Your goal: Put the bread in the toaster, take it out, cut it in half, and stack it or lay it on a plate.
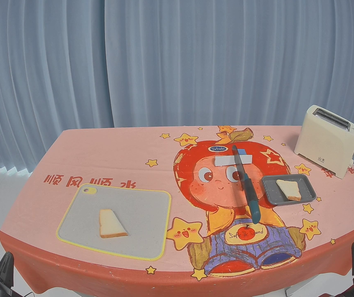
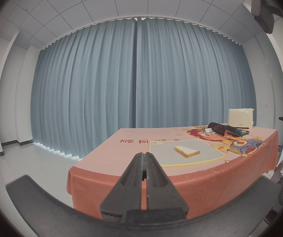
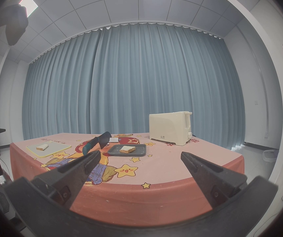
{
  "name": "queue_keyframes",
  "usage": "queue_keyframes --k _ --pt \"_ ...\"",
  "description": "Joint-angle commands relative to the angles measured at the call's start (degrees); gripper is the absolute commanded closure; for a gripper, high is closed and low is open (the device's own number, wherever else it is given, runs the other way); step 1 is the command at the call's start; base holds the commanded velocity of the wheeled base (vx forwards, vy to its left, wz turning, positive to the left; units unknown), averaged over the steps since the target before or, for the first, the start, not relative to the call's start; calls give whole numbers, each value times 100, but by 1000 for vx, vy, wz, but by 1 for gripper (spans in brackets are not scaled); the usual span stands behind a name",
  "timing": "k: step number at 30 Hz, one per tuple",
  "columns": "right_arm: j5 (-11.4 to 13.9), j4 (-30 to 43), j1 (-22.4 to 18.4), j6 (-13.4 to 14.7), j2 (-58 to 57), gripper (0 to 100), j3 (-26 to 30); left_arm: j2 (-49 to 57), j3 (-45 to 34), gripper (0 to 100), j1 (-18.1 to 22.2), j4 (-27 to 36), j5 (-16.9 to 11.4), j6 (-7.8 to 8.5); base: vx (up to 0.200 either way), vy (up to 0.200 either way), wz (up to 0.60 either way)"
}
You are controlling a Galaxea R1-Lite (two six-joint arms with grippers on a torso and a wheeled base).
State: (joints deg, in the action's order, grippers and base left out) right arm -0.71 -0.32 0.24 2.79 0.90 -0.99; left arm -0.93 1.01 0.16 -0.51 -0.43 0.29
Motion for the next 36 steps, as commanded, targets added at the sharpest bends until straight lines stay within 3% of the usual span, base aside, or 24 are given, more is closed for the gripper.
queue_keyframes --k 1,5,6,35,36 --pt "0 -3 2 2 -90 0 99 66 -101 100 2 -2 -1 -29 0 0 0" --pt "0 -3 2 2 -90 0 99 75 -101 100 2 -10 -19 15 0 0 0" --pt "0 -3 2 2 -90 0 99 75 -101 0 2 -10 -19 15 0 0 0" --pt "0 -3 2 2 -90 0 99 75 -101 0 2 -107 -19 50 0 0 0" --pt "0 -3 2 2 -90 0 99 75 -101 0 -7 -582 -19 23 0 0 0"
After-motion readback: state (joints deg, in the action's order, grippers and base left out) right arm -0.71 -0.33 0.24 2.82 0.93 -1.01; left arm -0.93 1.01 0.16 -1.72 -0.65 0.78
